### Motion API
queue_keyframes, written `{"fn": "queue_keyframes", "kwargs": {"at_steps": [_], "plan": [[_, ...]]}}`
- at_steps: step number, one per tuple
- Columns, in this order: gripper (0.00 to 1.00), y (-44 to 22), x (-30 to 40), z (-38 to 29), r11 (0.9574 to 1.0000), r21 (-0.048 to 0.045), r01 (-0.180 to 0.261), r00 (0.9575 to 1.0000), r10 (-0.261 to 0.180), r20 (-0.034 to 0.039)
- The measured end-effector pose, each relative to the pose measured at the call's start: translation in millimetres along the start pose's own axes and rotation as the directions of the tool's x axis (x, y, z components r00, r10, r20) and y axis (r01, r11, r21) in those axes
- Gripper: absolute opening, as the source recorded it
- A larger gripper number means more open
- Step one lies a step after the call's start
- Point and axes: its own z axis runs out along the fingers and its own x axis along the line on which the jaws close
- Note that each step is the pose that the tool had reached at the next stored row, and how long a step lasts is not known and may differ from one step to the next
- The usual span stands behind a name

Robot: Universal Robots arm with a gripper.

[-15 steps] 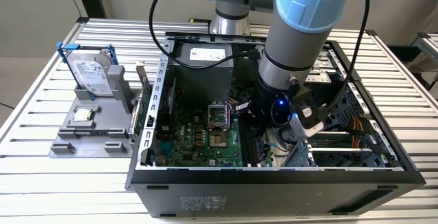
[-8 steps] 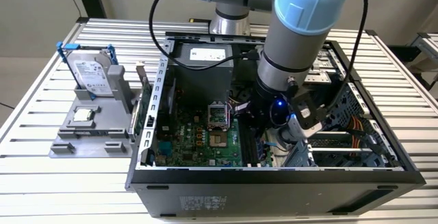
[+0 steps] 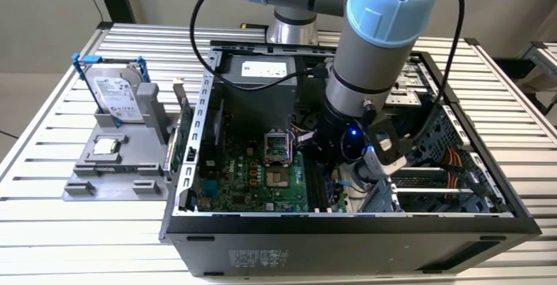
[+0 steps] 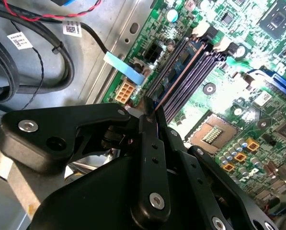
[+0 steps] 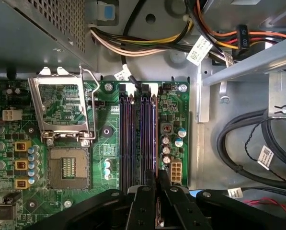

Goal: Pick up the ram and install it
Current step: 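Insert the ram into the slot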

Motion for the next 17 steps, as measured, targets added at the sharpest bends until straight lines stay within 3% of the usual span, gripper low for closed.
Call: {"fn": "queue_keyframes", "kwargs": {"at_steps": [17], "plan": [[0.00, 1.6, 0.0, 1.3, 1.0000, -0.0001, 0.000, 1.0000, 0.000, 0.0000]]}}
